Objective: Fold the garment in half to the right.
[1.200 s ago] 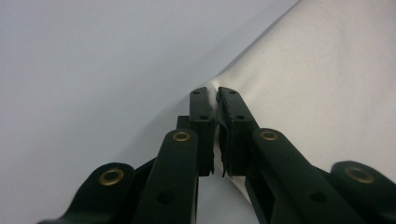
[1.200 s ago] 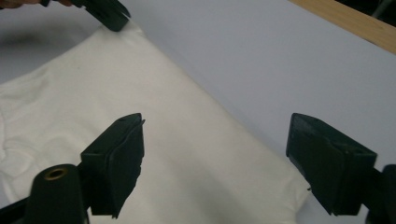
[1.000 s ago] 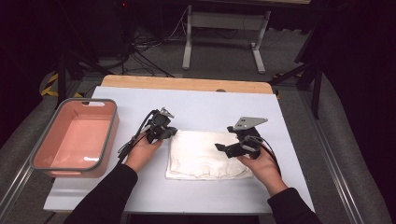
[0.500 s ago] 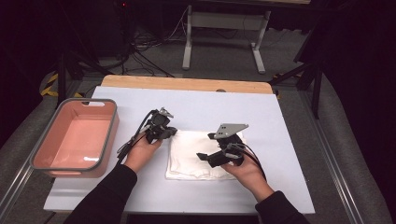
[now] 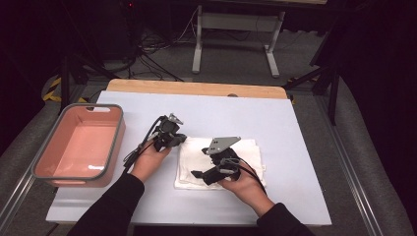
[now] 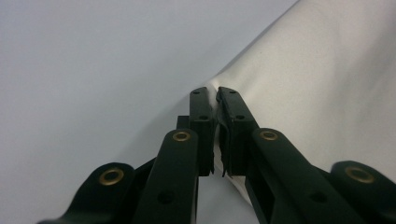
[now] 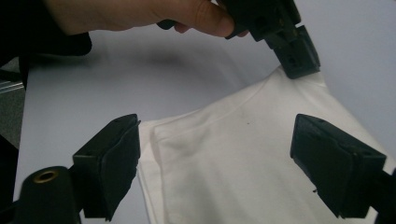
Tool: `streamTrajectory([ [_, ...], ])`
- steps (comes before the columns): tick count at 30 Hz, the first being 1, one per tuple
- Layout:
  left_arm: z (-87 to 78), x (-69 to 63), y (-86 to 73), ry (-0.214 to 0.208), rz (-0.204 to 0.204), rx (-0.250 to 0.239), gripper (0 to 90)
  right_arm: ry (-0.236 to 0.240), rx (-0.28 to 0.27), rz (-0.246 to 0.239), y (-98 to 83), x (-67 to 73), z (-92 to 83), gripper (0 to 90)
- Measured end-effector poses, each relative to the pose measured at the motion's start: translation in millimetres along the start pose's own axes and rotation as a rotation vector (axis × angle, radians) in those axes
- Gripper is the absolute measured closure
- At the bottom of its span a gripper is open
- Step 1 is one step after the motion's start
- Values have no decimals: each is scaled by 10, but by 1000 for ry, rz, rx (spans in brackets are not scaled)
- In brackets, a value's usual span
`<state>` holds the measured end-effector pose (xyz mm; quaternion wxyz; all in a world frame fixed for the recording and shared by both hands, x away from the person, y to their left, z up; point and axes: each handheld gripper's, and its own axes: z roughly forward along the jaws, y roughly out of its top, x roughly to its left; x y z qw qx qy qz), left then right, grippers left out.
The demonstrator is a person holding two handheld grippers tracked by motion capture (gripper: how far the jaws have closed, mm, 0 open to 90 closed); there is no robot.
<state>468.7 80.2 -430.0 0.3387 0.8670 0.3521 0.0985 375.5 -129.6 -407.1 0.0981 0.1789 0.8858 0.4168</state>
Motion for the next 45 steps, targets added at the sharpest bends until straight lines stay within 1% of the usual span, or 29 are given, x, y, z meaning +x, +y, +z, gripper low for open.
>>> streamTrajectory([
  [2, -1, 1, 0, -1, -1, -1, 851, 5, 3, -2, 3, 16, 23, 165],
  [4, -4, 3, 0, -4, -2, -4, 851, 21, 17, -7, 7, 50, 94, 165],
  [5, -4, 3, 0, -4, -2, -4, 850, 21, 17, -7, 7, 50, 94, 165],
  [6, -5, 4, 1, -4, -2, -3, 851, 31, 24, -12, 8, 73, 138, 166],
  [8, -3, 2, 1, -2, -2, -3, 851, 35, 26, -15, 7, 86, 159, 167],
  [10, -4, 1, 1, -2, -1, -3, 851, 47, 38, -20, 7, 119, 218, 167],
  [20, -6, 4, 1, -6, -3, -6, 849, 78, 73, -40, 25, 179, 378, 173],
  [27, -11, 4, 1, -7, -3, -5, 848, 106, 114, -43, -1, 219, 525, 182],
  [36, -12, 6, 1, -8, -3, -4, 848, 134, 139, -51, -18, 266, 613, 193],
  [38, -11, 5, 1, -9, -2, -6, 848, 140, 150, -69, -25, 257, 628, 194],
  [40, -13, 6, 0, -9, -2, -6, 848, 145, 156, -51, -31, 280, 651, 198],
  [45, -11, 7, -2, -10, -4, -4, 847, 152, 170, -58, -43, 310, 682, 193],
])
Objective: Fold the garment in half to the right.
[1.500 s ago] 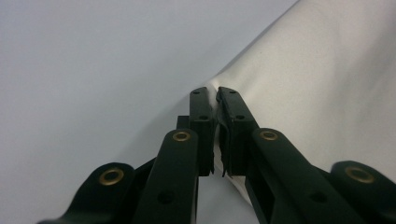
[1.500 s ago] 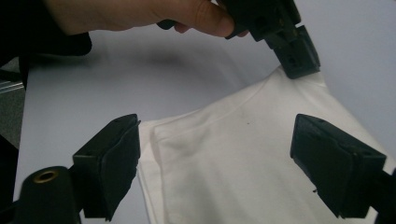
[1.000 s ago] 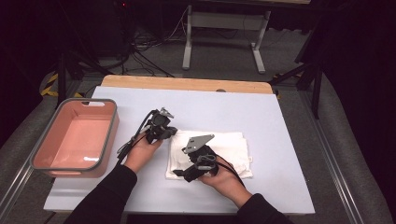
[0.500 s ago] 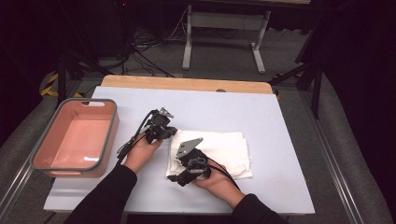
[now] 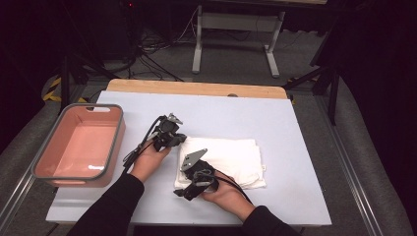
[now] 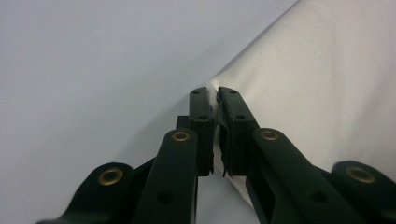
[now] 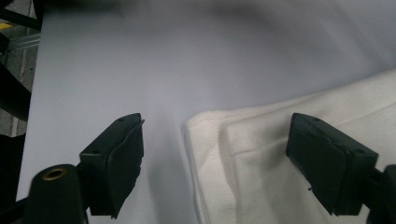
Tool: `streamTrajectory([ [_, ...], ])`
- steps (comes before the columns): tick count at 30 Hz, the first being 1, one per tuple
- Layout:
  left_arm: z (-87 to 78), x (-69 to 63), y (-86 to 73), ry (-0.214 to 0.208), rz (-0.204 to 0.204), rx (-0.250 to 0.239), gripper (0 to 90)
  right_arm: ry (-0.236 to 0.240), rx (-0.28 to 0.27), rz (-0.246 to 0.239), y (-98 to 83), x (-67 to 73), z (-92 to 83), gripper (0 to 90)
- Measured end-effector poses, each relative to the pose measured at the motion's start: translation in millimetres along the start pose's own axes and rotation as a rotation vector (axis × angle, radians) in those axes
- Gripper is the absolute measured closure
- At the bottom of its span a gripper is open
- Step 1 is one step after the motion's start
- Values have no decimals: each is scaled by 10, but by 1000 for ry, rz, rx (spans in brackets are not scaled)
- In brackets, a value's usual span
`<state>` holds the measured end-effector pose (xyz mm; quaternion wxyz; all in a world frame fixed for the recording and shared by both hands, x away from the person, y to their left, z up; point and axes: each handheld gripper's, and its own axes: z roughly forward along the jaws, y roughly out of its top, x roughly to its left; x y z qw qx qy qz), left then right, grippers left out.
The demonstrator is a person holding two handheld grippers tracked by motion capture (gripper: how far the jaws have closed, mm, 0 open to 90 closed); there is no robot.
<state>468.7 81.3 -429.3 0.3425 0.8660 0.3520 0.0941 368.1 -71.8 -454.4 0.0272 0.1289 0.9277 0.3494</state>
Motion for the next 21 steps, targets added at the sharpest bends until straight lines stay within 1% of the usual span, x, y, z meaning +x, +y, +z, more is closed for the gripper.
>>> streamTrajectory([
  [3, 2, 5, -1, -2, -2, 1, 847, -4, 0, -3, -4, 7, 5, 205],
  [4, 2, 6, -2, -2, -2, 2, 847, -13, 7, -25, -6, 1, 2, 214],
  [6, 5, 6, -2, -2, -2, 1, 847, -20, 6, -23, -4, 18, 7, 233],
  [7, 5, 6, -2, -2, -1, 3, 847, -28, 2, -9, -2, 32, 10, 253],
  [8, 6, 4, -2, 1, -1, 3, 847, -33, 0, -9, -4, 33, 10, 267],
  [9, 7, 3, -2, 2, 0, 4, 847, -38, -2, -18, -6, 28, 11, 282],
  [12, 14, 4, -2, 2, 1, 8, 847, -56, -3, -25, -3, 31, 11, 346],
  [14, 19, 5, -3, 2, 1, 8, 848, -75, -1, -30, -1, 32, 4, 433],
  [15, 17, 3, -4, 2, -1, 9, 847, -91, -1, -35, 0, 28, -6, 498],
  [16, 19, 5, -4, 1, 1, 8, 848, -94, -3, -31, 0, 26, -8, 552],
  [17, 17, 3, -5, 2, 1, 11, 848, -102, -5, -26, 1, 17, -18, 626],
  [18, 18, 1, -6, 0, 1, 12, 849, -100, -6, -24, 1, 10, -25, 678],
  [19, 17, 0, -7, 0, 1, 12, 850, -91, -9, -20, 2, -1, -32, 757],
  [20, 15, 0, -7, 0, 3, 14, 850, -84, -8, -14, 4, -7, -41, 795],
  [21, 15, 1, -6, 1, 7, 11, 851, -86, -8, -11, 5, -10, -47, 812],
])
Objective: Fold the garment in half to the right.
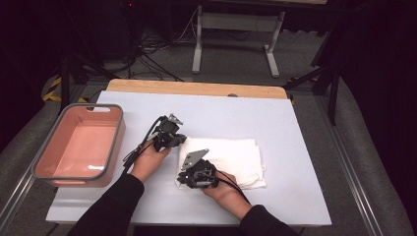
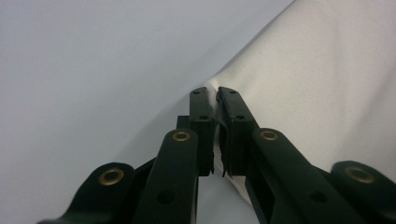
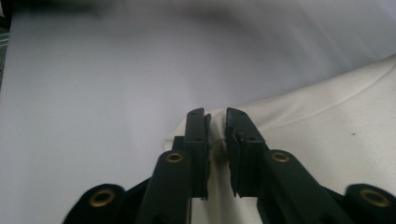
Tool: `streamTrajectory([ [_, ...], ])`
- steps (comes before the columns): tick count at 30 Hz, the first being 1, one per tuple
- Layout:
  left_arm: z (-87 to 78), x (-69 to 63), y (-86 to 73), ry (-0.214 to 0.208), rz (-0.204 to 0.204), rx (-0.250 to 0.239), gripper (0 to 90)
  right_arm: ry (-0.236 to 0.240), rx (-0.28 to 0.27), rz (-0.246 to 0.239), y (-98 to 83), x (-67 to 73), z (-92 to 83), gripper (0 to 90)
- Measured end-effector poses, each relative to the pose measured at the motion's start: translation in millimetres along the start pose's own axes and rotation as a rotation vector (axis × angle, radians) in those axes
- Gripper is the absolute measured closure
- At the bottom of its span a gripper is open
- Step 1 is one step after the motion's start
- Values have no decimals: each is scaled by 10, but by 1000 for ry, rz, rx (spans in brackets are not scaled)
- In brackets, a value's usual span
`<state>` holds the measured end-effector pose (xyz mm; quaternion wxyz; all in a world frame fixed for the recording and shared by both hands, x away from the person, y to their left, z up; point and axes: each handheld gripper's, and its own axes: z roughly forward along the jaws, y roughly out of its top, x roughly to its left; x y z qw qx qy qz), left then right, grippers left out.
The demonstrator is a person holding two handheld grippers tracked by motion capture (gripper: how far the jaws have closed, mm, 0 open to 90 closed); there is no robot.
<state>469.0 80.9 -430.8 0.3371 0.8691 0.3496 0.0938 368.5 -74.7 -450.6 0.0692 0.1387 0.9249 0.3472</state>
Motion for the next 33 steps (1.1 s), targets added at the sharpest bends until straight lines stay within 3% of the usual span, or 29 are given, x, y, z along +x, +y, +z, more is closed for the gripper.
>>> streamTrajectory([
  [5, -29, 3, 2, -1, 5, -7, 852, -14, -4, 0, 27, 27, -32, 836],
  [13, -156, 30, 0, 12, 8, -25, 852, -19, -57, -6, 120, 70, -122, 837],
  [33, -511, 103, 12, 62, 15, -53, 851, -7, -168, -11, 347, 143, -162, 837],
])
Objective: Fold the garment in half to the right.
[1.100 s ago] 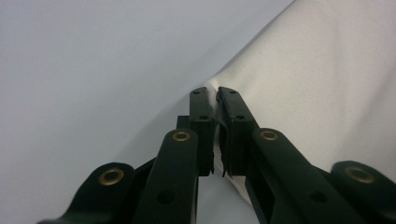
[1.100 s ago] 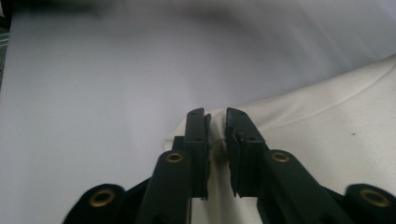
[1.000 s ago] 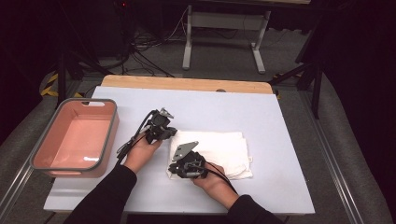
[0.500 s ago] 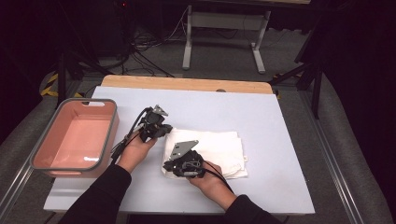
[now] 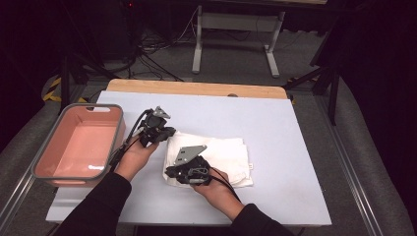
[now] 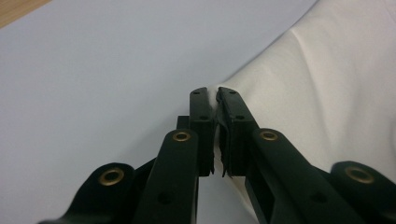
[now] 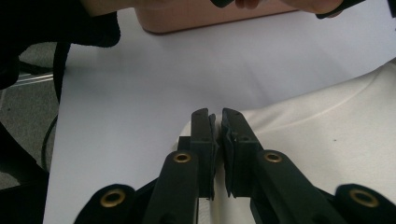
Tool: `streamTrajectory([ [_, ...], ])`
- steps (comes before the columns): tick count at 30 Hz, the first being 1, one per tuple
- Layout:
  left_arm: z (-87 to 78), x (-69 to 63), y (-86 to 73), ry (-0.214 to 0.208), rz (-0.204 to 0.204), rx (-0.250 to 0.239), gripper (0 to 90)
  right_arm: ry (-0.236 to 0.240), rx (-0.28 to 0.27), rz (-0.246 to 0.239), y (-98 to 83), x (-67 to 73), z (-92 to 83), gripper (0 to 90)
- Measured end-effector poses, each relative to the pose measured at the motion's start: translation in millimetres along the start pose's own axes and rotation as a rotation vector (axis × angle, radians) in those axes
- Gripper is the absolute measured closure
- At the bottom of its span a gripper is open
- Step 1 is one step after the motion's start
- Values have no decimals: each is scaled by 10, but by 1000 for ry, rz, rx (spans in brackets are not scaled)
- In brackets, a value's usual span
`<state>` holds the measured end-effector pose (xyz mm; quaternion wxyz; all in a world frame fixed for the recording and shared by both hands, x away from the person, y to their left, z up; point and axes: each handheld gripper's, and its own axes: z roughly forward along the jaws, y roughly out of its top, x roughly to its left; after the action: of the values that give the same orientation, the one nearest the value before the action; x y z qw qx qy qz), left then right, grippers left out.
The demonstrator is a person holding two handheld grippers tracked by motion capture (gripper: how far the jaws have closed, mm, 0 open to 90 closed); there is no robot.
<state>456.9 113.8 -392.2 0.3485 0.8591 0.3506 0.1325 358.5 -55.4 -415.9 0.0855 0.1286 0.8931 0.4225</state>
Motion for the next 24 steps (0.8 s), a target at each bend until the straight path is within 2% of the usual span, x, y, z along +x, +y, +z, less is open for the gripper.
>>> streamTrajectory([
  [4, -6, -43, 62, 5, 14, -18, 852, -6, -18, 6, 6, -9, -78, 837],
  [11, 13, -171, 243, -5, 49, -45, 852, -30, -63, 15, -8, -60, -379, 843],
  [16, 42, -265, 365, -34, 53, -70, 852, -55, -83, 31, -68, -87, -589, 846],
  [19, 78, -347, 457, -46, 73, -87, 852, -68, -104, 50, -136, -117, -745, 847],
  [24, 124, -456, 568, -63, 97, -91, 852, -87, -116, 61, -200, -129, -880, 847],
])
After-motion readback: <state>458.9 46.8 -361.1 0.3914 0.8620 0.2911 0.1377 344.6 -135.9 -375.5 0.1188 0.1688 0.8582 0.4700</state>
